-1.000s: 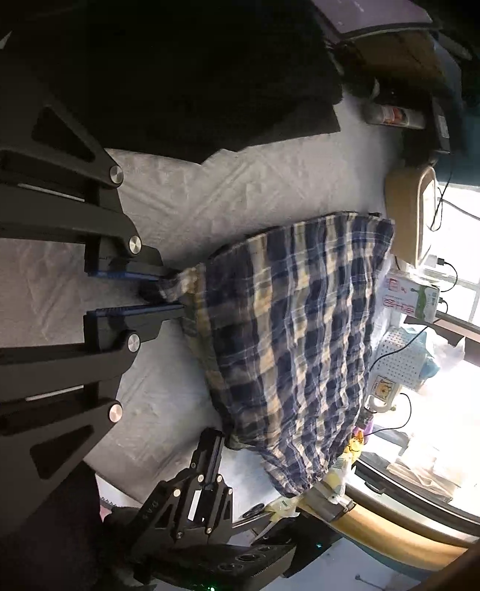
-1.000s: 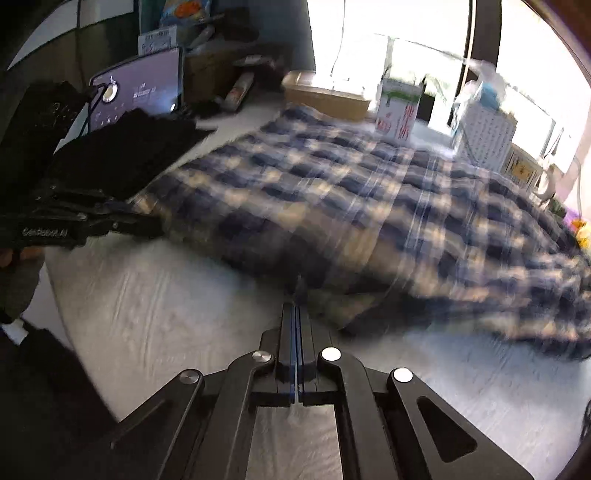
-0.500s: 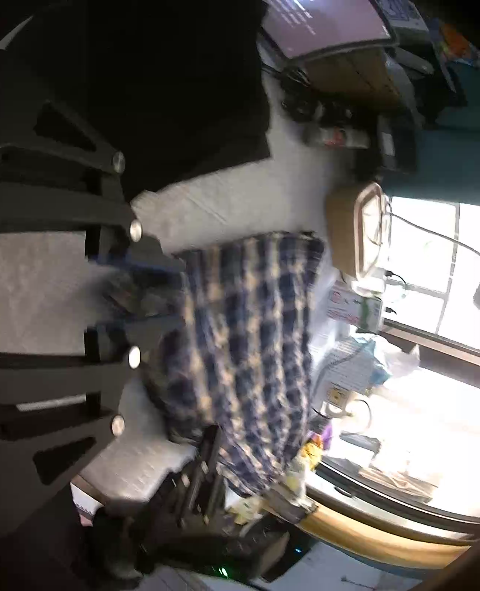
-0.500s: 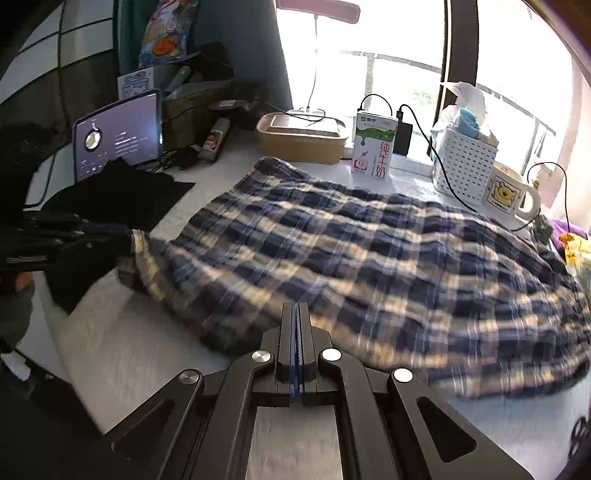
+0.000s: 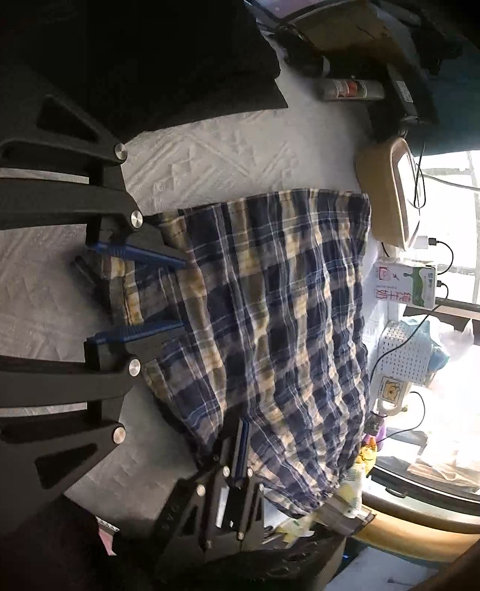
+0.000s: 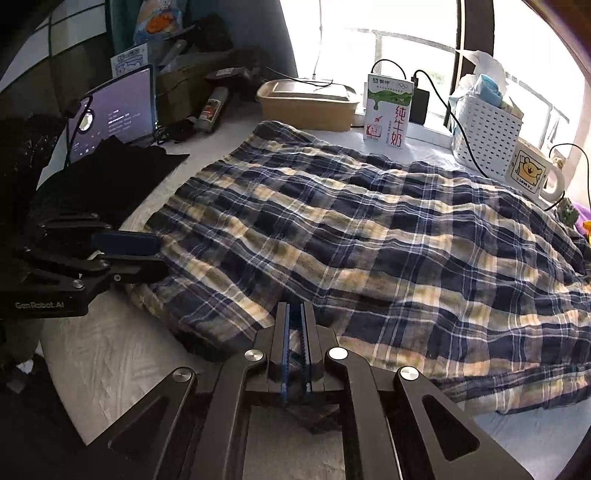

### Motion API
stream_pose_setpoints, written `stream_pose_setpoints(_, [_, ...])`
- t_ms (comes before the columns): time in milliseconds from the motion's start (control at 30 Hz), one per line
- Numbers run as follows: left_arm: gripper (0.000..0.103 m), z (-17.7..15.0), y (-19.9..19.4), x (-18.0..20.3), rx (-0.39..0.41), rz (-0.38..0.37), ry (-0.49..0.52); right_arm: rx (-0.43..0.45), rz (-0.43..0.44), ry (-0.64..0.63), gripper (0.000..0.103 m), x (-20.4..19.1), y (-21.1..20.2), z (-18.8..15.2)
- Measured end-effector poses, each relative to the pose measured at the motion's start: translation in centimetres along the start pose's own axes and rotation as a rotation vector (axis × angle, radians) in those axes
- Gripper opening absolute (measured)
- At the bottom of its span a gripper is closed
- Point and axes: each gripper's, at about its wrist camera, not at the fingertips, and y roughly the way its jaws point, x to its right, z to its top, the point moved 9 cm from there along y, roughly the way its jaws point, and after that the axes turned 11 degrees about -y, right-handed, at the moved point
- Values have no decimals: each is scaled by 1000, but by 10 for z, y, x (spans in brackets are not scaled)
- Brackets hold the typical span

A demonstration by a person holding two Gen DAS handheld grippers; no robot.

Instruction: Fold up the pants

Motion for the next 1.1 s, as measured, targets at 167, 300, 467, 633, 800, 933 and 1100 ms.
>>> stream_pose_setpoints(167, [30, 2, -2, -13, -31, 21, -30, 12, -8, 22, 59, 12, -13, -8])
stream_pose_setpoints(300, [30, 24, -13, -17, 13, 24, -39, 56, -21, 82, 103, 34, -30, -13])
stream_pose_setpoints(467, [30, 72, -10, -8, 69, 27, 33, 88, -135, 147, 103, 80, -46, -10])
stream_pose_setpoints(633, [30, 114, 21, 1, 73, 39, 94, 95, -238, 199, 103, 124, -53, -10])
stream_pose_setpoints(800, [30, 135, 59, -3, 29, 48, 103, 114, -231, 249, 103, 165, -46, -8])
stream_pose_setpoints(933, [30, 143, 78, -14, 9, 77, 101, 66, -272, 295, 90, 202, -32, -8])
stream_pose_setpoints(1100, [30, 152, 97, -30, -15, 94, 56, -42, -323, 389, 89, 242, -10, -28])
